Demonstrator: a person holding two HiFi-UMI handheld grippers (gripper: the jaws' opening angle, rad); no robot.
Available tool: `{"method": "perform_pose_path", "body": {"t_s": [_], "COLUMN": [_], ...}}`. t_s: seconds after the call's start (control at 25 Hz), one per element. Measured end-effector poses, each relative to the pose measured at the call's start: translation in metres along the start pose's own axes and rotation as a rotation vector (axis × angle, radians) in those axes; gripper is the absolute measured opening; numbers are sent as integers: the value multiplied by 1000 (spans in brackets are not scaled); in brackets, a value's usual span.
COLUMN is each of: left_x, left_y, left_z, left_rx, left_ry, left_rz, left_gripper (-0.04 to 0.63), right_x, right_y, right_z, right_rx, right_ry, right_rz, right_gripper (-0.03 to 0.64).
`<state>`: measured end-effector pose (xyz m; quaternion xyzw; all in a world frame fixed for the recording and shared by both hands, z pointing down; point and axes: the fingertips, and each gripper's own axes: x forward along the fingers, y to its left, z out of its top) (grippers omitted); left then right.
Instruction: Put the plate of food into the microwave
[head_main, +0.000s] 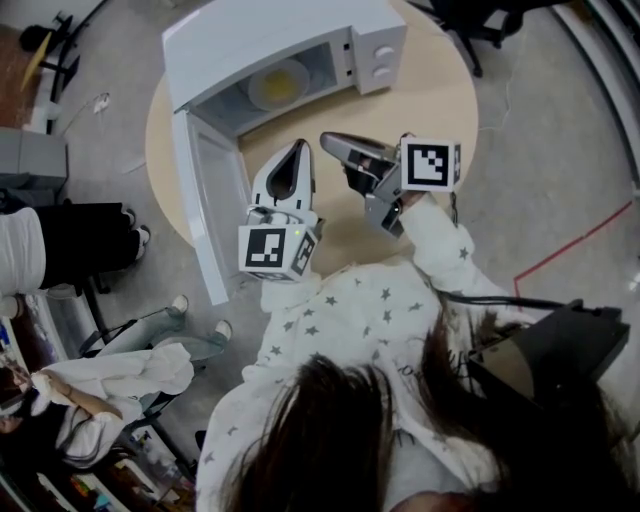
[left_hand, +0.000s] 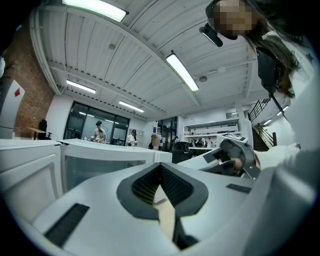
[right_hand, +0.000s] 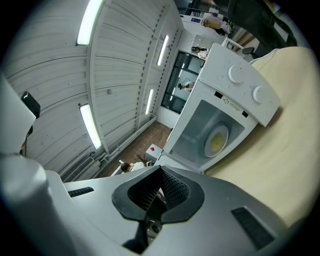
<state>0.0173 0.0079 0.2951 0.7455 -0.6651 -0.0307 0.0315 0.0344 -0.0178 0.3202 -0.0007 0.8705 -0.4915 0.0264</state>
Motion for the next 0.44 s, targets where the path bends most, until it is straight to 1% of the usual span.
{"method": "perform_pose_path", "body": {"t_s": [0.28,0.44], "left_x": [0,2], "left_y": [3,3], "left_z": [-1,-1], "left_rx": [-7,-6], "left_ry": [0,5], "left_rz": [7,1], "left_gripper": [2,2], "right_x": [3,3], "right_y": [2,-1], "right_z": [0,0], "right_rx": [-11,3], "right_ry": [4,7], "right_rz": [14,0], "right_gripper": [6,6]}}
